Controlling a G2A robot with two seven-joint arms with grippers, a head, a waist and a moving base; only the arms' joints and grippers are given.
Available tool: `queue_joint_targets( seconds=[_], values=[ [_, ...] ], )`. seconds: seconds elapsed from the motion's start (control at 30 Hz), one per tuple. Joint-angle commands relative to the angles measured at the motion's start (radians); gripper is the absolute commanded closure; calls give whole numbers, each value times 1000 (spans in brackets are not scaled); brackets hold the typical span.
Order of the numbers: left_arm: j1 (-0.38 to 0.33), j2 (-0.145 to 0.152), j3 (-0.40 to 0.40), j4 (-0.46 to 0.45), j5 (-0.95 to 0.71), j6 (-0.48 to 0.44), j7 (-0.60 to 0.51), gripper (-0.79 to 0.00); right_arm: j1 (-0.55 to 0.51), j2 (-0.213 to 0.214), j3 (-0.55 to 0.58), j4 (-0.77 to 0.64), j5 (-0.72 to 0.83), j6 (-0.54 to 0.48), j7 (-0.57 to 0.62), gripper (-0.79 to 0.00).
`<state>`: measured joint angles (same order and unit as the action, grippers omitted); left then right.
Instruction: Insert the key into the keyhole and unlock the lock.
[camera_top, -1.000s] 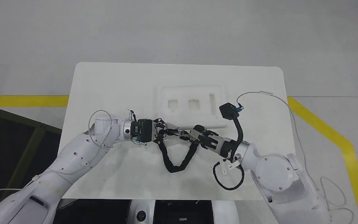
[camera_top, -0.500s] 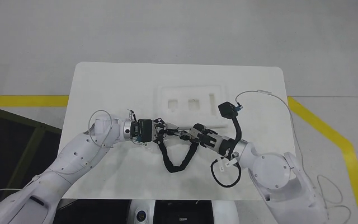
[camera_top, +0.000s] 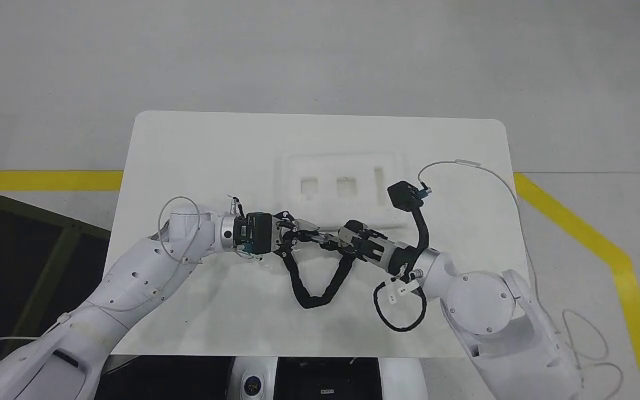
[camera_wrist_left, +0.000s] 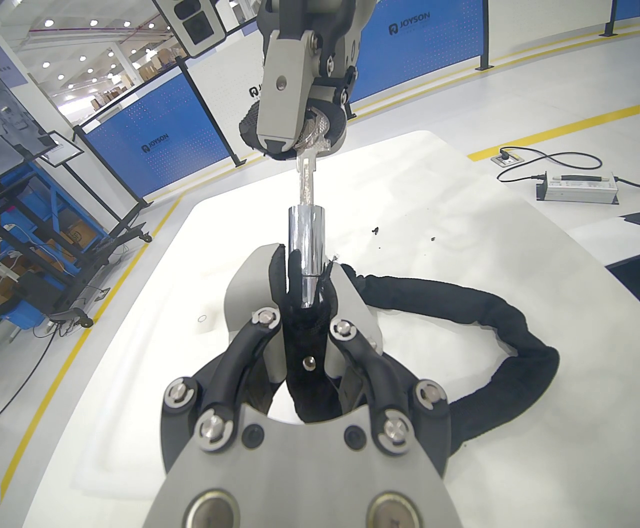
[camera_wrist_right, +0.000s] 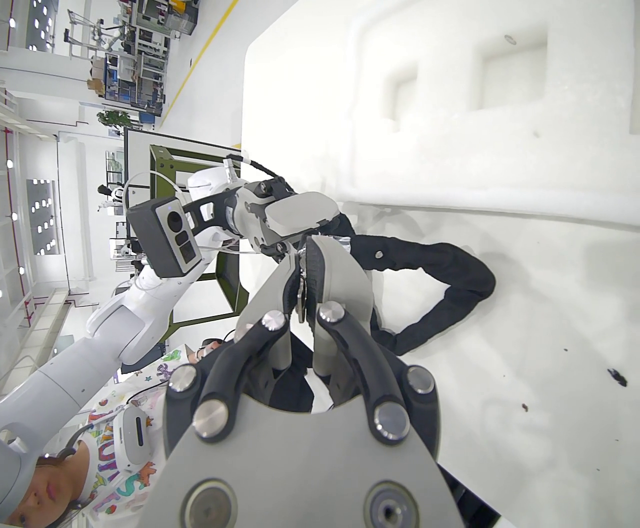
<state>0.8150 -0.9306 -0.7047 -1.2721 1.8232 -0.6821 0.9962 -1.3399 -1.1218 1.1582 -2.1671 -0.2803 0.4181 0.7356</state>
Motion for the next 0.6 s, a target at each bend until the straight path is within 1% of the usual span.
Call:
queue_joint_targets(
  seconds=[0.0,0.57],
  values=[
    [0,0,0,0,0,0,0,0,3,-1,-3,3,-1,2,-4,0],
    [0,0,0,0,0,0,0,0,47,-10,-53,42,-1,21,-20,0]
  ],
)
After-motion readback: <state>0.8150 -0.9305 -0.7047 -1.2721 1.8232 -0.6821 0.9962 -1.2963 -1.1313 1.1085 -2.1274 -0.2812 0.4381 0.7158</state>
